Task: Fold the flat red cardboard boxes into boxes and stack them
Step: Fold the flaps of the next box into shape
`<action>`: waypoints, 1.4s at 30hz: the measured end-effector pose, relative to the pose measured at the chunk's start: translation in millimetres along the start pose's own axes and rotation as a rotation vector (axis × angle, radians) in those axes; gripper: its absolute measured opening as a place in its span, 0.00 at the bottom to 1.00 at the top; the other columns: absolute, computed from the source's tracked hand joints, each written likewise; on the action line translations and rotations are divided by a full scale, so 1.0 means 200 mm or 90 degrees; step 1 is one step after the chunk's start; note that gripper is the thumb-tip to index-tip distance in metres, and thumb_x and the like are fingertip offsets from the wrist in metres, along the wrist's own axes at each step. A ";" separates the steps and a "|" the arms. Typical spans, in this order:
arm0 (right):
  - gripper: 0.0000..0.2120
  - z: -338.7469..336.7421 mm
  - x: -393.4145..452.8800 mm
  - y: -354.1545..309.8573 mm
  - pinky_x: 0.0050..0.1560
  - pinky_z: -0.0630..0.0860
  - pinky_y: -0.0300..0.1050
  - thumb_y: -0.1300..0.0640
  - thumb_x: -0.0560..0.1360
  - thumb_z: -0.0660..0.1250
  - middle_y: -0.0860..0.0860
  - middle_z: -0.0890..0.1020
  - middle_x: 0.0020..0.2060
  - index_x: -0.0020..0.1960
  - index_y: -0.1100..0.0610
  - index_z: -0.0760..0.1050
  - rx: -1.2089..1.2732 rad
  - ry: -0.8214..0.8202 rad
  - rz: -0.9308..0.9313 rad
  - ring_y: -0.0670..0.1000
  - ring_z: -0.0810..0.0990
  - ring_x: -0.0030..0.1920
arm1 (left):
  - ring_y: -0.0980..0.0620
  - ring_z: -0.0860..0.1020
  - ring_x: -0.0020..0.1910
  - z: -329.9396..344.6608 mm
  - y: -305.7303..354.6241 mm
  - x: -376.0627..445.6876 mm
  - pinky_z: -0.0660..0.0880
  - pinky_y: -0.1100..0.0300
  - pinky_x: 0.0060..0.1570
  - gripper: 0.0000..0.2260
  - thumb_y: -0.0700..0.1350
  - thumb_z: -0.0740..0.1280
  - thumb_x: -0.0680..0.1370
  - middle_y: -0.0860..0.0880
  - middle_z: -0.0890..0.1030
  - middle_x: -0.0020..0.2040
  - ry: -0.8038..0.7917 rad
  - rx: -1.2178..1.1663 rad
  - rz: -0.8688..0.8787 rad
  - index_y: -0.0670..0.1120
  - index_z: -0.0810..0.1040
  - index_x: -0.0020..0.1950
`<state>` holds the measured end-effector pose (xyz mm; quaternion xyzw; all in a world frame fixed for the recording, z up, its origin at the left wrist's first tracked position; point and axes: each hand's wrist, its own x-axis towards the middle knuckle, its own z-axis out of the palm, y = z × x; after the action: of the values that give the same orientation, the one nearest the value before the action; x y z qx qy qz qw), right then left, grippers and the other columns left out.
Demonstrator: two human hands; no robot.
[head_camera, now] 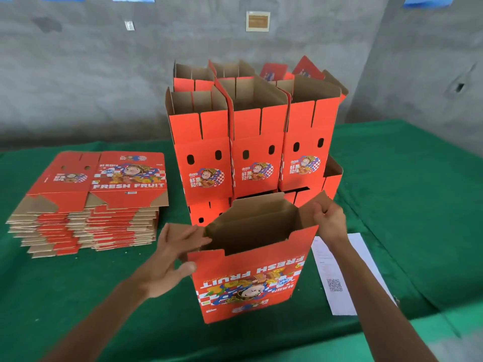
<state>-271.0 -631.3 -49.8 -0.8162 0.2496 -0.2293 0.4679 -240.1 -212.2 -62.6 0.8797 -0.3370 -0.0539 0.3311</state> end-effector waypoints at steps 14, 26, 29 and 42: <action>0.13 -0.01 -0.07 -0.04 0.47 0.71 0.33 0.61 0.84 0.60 0.53 0.84 0.54 0.67 0.57 0.74 -0.056 -0.154 -0.223 0.50 0.79 0.52 | 0.38 0.55 0.79 0.16 0.19 0.39 0.42 0.23 0.70 0.32 0.69 0.48 0.77 0.47 0.54 0.82 -0.016 0.473 -0.172 0.71 0.38 0.79; 0.20 0.16 -0.18 0.04 0.76 0.64 0.58 0.48 0.82 0.67 0.50 0.64 0.78 0.73 0.49 0.74 -0.212 -0.194 -0.282 0.56 0.62 0.76 | 0.38 0.51 0.82 0.17 0.22 0.45 0.40 0.22 0.71 0.36 0.66 0.60 0.74 0.45 0.58 0.83 0.153 0.487 -0.169 0.63 0.55 0.82; 0.34 0.16 -0.17 0.01 0.77 0.58 0.57 0.48 0.81 0.68 0.49 0.57 0.81 0.82 0.44 0.57 -0.270 -0.236 -0.230 0.57 0.56 0.79 | 0.35 0.44 0.83 0.20 0.25 0.41 0.41 0.29 0.76 0.47 0.55 0.75 0.70 0.40 0.49 0.84 0.343 0.381 -0.154 0.50 0.55 0.84; 0.42 0.17 -0.12 -0.03 0.67 0.72 0.55 0.52 0.73 0.74 0.45 0.61 0.73 0.79 0.35 0.55 -0.160 -0.272 -0.152 0.57 0.63 0.72 | 0.59 0.81 0.53 0.28 0.19 0.34 0.80 0.52 0.56 0.14 0.48 0.64 0.85 0.58 0.82 0.61 0.174 0.087 0.033 0.55 0.74 0.71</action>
<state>-268.1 -591.6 -63.2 -0.9213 0.0736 -0.0730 0.3749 -227.5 -307.6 -73.7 0.8903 -0.3142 0.0977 0.3148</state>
